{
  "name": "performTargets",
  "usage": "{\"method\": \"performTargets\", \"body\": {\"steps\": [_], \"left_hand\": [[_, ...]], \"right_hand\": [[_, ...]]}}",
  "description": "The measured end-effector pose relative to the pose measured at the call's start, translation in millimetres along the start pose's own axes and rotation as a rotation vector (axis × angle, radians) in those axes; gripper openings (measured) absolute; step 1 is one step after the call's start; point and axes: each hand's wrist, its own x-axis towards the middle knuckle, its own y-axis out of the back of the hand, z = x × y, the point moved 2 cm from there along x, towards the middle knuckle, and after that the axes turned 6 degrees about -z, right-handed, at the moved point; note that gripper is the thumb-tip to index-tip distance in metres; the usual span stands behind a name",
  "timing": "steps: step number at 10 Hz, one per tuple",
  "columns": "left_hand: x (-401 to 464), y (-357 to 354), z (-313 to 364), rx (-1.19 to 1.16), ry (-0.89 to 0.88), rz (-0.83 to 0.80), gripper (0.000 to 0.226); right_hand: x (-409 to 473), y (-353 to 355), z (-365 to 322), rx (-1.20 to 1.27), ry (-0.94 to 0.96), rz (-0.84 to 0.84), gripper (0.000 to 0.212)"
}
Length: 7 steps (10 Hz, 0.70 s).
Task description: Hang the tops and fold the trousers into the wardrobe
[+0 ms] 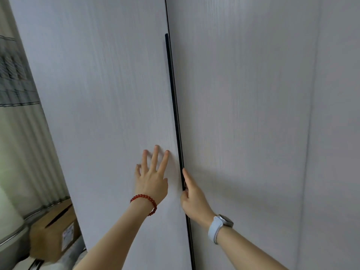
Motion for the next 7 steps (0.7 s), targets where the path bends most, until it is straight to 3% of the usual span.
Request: {"method": "performTargets", "body": {"steps": [1, 2, 3, 5, 6, 7], "left_hand": [[9.5, -11.2, -3.4, -0.008, 0.020, 0.026, 0.099], [13.7, -18.1, -1.7, -0.022, 0.022, 0.052, 0.093], [18.7, -21.2, -3.0, -0.003, 0.044, 0.005, 0.087], [26.3, -30.1, -6.5, 0.052, 0.056, 0.126, 0.107], [26.2, -34.3, -5.6, 0.094, 0.079, 0.170, 0.115], [26.2, -38.1, 0.8, 0.067, 0.086, 0.190, 0.119]], "right_hand": [[9.3, 4.4, 4.2, -0.011, 0.007, -0.022, 0.067], [17.1, 7.1, 4.8, -0.189, 0.060, -0.030, 0.064], [23.3, 4.7, 7.3, -0.580, 0.111, 0.167, 0.071], [32.7, 11.2, 21.4, -0.932, 0.056, 0.220, 0.097], [29.1, 13.1, 20.9, -0.918, 0.075, 0.139, 0.097], [24.8, 31.4, 1.1, -0.742, 0.079, 0.073, 0.067]]}}
